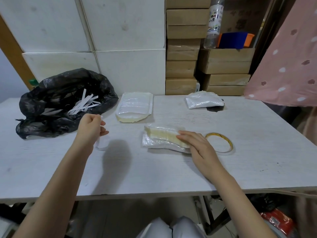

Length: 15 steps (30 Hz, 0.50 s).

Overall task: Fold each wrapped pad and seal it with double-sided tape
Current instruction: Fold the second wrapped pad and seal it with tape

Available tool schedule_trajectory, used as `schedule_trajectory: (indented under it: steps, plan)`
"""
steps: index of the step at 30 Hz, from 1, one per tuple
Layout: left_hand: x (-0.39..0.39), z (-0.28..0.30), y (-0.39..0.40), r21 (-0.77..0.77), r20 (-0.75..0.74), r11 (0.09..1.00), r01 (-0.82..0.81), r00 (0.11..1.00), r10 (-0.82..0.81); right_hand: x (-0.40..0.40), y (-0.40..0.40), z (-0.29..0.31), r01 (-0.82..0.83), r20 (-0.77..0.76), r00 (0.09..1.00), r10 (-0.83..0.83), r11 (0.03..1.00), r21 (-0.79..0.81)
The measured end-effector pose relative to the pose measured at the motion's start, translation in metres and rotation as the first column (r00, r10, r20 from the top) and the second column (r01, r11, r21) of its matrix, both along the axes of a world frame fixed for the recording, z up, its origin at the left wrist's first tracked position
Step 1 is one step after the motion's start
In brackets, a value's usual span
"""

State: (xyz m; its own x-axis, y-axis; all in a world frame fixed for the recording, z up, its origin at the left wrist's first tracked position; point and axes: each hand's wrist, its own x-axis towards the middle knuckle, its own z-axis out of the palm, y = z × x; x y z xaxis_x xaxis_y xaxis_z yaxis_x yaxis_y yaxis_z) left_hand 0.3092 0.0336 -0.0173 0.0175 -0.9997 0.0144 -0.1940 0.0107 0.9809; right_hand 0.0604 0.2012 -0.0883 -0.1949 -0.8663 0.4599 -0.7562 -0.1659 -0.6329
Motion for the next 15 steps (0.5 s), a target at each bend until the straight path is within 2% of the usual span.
schedule_trajectory:
  steps: [3,7,9,12,15]
  plan:
    - [-0.003,-0.005,-0.005,-0.068,0.248,0.998,0.008,0.969,0.009,0.001,0.003,0.003,-0.023,0.151,0.988,0.023,1.0,0.001]
    - [-0.009,-0.012,-0.006,0.021,0.399,0.996,0.087,0.913,-0.088,0.003,0.004,0.007,-0.057,0.275,0.96,0.053,0.998,0.005]
    - [-0.012,-0.015,-0.005,0.062,0.416,0.989,0.132,0.898,-0.146,0.003,0.004,0.008,-0.091,0.352,0.932,0.085,0.996,0.001]
    - [-0.012,-0.018,-0.002,0.129,0.331,0.98,0.152,0.925,-0.186,0.003,0.004,0.01,-0.127,0.416,0.901,0.119,0.992,-0.009]
    - [-0.007,-0.022,-0.003,0.099,0.348,0.978,0.183,0.914,-0.206,0.002,0.003,0.012,-0.151,0.444,0.885,0.142,0.988,-0.015]
